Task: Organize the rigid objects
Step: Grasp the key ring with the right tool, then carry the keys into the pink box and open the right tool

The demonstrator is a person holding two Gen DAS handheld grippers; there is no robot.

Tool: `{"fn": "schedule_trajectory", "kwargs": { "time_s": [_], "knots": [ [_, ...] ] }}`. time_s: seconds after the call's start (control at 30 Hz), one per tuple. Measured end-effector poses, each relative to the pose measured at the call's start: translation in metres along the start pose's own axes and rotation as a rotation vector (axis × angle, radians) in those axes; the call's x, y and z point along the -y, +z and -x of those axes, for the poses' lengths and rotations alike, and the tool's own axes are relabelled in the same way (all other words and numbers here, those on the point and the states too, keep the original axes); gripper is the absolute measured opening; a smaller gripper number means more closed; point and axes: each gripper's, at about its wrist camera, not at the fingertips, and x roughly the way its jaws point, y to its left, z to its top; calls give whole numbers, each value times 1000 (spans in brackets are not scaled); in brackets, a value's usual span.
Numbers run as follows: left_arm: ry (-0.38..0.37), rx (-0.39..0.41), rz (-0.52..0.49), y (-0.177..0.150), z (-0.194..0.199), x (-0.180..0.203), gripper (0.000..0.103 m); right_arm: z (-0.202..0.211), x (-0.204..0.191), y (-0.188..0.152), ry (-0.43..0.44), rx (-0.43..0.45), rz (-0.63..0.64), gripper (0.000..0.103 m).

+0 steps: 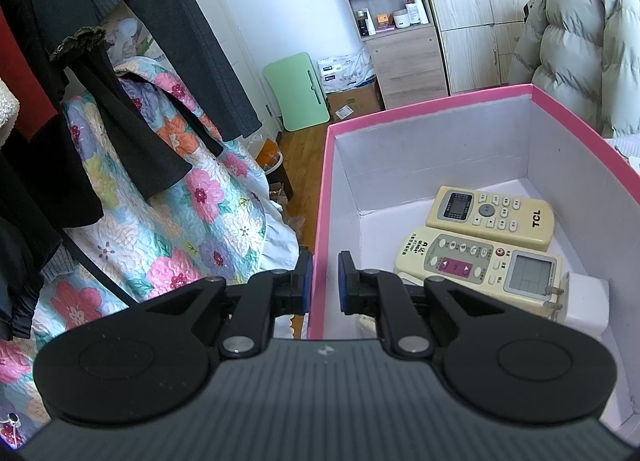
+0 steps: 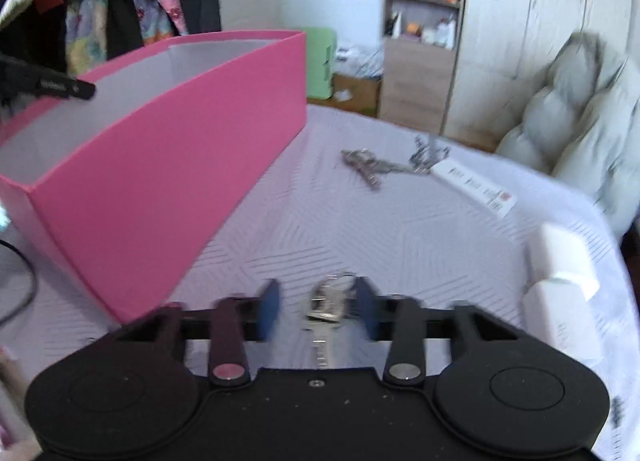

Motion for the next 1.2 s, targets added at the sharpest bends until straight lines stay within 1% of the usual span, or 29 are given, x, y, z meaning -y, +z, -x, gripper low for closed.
{"fn": "schedule_trajectory", "kwargs": {
  "time_s": [0.03, 0.07, 0.17, 0.27, 0.43, 0.5, 0.63, 0.77, 0.83, 0.93, 1.03, 1.1, 1.2],
  "knots": [
    [-1, 0, 1, 0, 0, -1, 11, 1, 0, 0, -2, 14, 7, 9],
    [-2, 1, 2, 0, 0, 0, 11, 2, 2, 0, 17, 18, -10, 4],
    [0, 0, 2, 0, 0, 0, 11, 5, 13, 1, 70, 27, -85, 3],
    [0, 0, -1, 0, 0, 0, 11, 11, 19, 2, 101, 67, -129, 3],
    [1, 0, 0, 0, 0, 0, 11, 28, 28, 14, 198, 139, -183, 3],
    [1, 0, 0, 0, 0, 0, 11, 38, 27, 23, 227, 176, -180, 3],
    [0, 0, 1, 0, 0, 0, 11, 61, 18, 55, 285, 265, -130, 3],
    [-2, 1, 0, -1, -1, 0, 11, 68, 5, 96, 380, 298, -44, 4],
    [-2, 1, 1, -1, -1, -1, 11, 65, -2, 117, 440, 284, -28, 4],
    [-4, 2, 5, -1, -2, -1, 11, 51, -16, 144, 534, 235, -25, 4],
    [-20, 5, 25, -2, -3, -4, 11, 30, -34, 164, 582, 178, -11, 4],
    [-27, -1, 38, -2, -4, -4, 11, 10, -45, 176, 625, 108, -29, 4],
    [-25, 0, 30, -2, -3, -1, 11, -28, -60, 193, 674, -26, -65, 4]
  ]
}}
